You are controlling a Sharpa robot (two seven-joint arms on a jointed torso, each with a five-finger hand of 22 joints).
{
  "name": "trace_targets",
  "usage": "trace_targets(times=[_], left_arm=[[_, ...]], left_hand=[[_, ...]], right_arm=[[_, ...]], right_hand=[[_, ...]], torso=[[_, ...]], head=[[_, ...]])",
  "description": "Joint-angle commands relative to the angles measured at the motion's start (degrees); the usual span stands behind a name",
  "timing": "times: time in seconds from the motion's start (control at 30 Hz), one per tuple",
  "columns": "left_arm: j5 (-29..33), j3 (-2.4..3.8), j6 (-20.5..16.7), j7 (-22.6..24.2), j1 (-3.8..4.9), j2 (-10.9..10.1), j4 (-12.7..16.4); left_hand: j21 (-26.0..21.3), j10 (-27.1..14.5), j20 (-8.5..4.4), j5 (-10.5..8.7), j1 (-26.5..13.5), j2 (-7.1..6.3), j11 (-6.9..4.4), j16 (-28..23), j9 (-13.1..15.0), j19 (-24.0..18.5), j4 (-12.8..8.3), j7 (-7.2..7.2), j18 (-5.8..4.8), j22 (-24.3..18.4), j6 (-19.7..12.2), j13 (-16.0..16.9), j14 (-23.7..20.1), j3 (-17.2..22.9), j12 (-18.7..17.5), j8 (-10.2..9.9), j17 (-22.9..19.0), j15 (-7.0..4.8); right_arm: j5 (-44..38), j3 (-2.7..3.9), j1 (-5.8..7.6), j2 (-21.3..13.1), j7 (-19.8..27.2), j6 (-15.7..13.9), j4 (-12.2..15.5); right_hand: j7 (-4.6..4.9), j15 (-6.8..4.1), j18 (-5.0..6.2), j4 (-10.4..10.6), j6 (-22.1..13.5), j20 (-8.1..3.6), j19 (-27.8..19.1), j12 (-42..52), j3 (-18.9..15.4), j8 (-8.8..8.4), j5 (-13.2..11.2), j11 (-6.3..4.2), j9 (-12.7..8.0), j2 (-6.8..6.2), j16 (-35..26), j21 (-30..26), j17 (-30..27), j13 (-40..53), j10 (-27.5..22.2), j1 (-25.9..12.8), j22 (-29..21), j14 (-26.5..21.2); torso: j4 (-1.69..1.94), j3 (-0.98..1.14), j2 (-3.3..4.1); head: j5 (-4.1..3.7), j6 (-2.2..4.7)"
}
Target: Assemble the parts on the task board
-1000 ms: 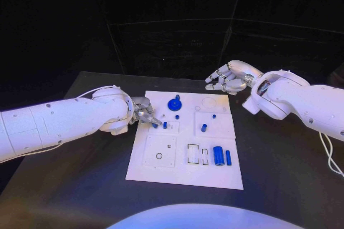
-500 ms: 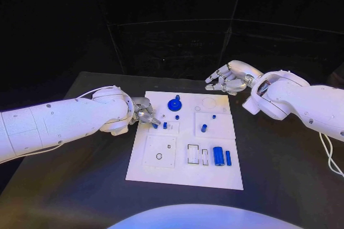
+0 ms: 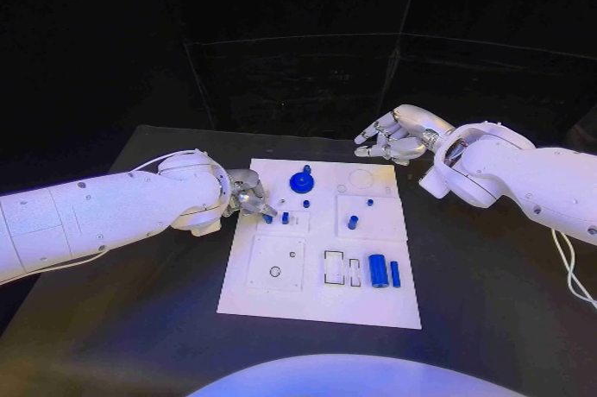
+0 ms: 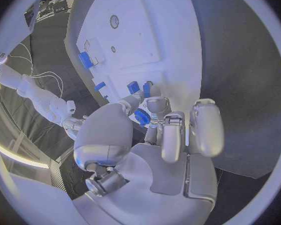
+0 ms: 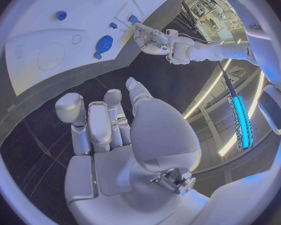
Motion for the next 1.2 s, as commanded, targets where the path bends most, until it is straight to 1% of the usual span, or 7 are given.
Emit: trace_targets(times=[0.03, 0.13, 0.37, 0.5, 1.0, 1.2], left_arm=[[0.21, 0.03, 0.36, -0.35, 0.05, -0.04, 0.14], [0.21, 0.03, 0.35, -0.35, 0.05, -0.09, 0.15], [0.21, 0.04, 0.28, -0.35, 0.06, -0.21, 0.16], [0.21, 0.04, 0.29, -0.34, 0.06, -0.25, 0.19], [0.21, 0.04, 0.62, -0.33, 0.06, -0.24, 0.19], [0.22, 0.04, 0.69, -0.34, 0.06, -0.09, 0.18]], left_hand=[[0.22, 0.41, -0.39, 0.1, -0.62, -0.25, 0.05, 0.19, 0.06, 0.79, 0.01, -0.21, -0.71, 0.01, -0.1, -0.06, 5.94, 0.45, 0.28, 0.4, 15.1, -0.23], [0.19, 0.4, -0.38, 0.1, -0.91, -0.57, 0.07, 0.19, 0.07, 0.78, -0.03, -0.19, -0.7, 0.0, -0.09, -0.11, 5.94, 0.55, 0.25, 0.46, 15.1, -0.22], [0.17, 0.39, -0.35, 0.09, -2.08, -1.8, 0.14, 0.19, 0.07, 0.79, 0.02, -0.11, -0.71, 0.04, -0.04, -0.2, 5.94, 0.55, 0.22, 0.66, 15.1, -0.17], [0.17, 0.39, -0.32, 0.09, -2.88, -2.74, 0.18, 0.19, 0.07, 0.8, 0.12, -0.07, -0.72, 0.08, 0.03, -0.27, 5.94, 0.3, 0.21, 0.79, 15.1, -0.13], [0.29, 0.49, -0.27, 0.07, -4.57, -3.54, 0.25, 0.19, 0.04, 0.87, 0.95, 0.02, -0.76, 0.29, 0.23, -0.27, 5.94, -0.33, 0.31, 1.03, 15.1, -0.07], [0.35, 0.53, -0.25, 0.07, -4.97, -3.58, 0.27, 0.19, 0.03, 0.9, 1.22, 0.03, -0.77, 0.38, 0.29, -0.24, 5.94, -0.57, 0.36, 1.1, 15.1, -0.06]], right_arm=[[-0.04, 0.03, 0.1, 0.0, 0.25, -0.42, 0.11], [-0.04, 0.03, 0.1, 0.01, 0.26, -0.44, 0.1], [-0.04, 0.03, 0.1, 0.04, 0.31, -0.47, 0.05], [-0.04, 0.03, 0.1, 0.07, 0.33, -0.47, 0.01], [-0.04, 0.03, 0.1, 0.14, 0.35, -0.48, -0.03], [-0.04, 0.03, 0.1, 0.17, 0.35, -0.47, -0.03]], right_hand=[[0.01, -0.37, 0.48, 0.18, -0.29, -0.06, -0.46, -0.29, -0.04, 0.25, 0.25, -0.06, -0.05, 0.55, -0.34, -0.2, 0.01, -0.05, -0.29, 0.01, -0.07, 0.79], [0.01, -0.37, 0.48, 0.18, -0.29, -0.06, -0.46, -0.29, -0.04, 0.25, 0.25, -0.06, -0.05, 0.55, -0.34, -0.2, 0.01, -0.05, -0.29, 0.01, -0.07, 0.79], [0.01, -0.37, 0.48, 0.18, -0.29, -0.06, -0.46, -0.29, -0.04, 0.25, 0.25, -0.06, -0.05, 0.55, -0.34, -0.2, 0.01, -0.05, -0.29, 0.01, -0.07, 0.79], [0.01, -0.37, 0.48, 0.18, -0.29, -0.06, -0.46, -0.29, -0.04, 0.25, 0.25, -0.06, -0.05, 0.55, -0.34, -0.2, 0.01, -0.05, -0.29, 0.01, -0.07, 0.79], [0.01, -0.38, 0.51, 0.22, -0.28, -0.07, -0.52, -0.36, -0.08, 0.27, 0.27, -0.06, -0.05, 0.57, -0.51, -0.29, -0.17, -0.14, -0.32, 0.01, -0.19, 0.76], [0.01, -0.38, 0.51, 0.22, -0.28, -0.07, -0.52, -0.36, -0.08, 0.27, 0.27, -0.06, -0.05, 0.57, -0.51, -0.29, -0.17, -0.14, -0.32, 0.01, -0.19, 0.76]], torso=[[0.03, -0.01, 0.02], [0.04, -0.02, 0.04], [0.06, -0.01, 0.01], [0.03, -0.02, 0.03], [0.04, 0.01, 0.0], [-0.03, 0.01, 0.05]], head=[[0.1, -0.12], [0.12, -0.15], [0.16, -0.27], [0.24, -0.3], [0.31, -0.44], [0.33, -0.45]])
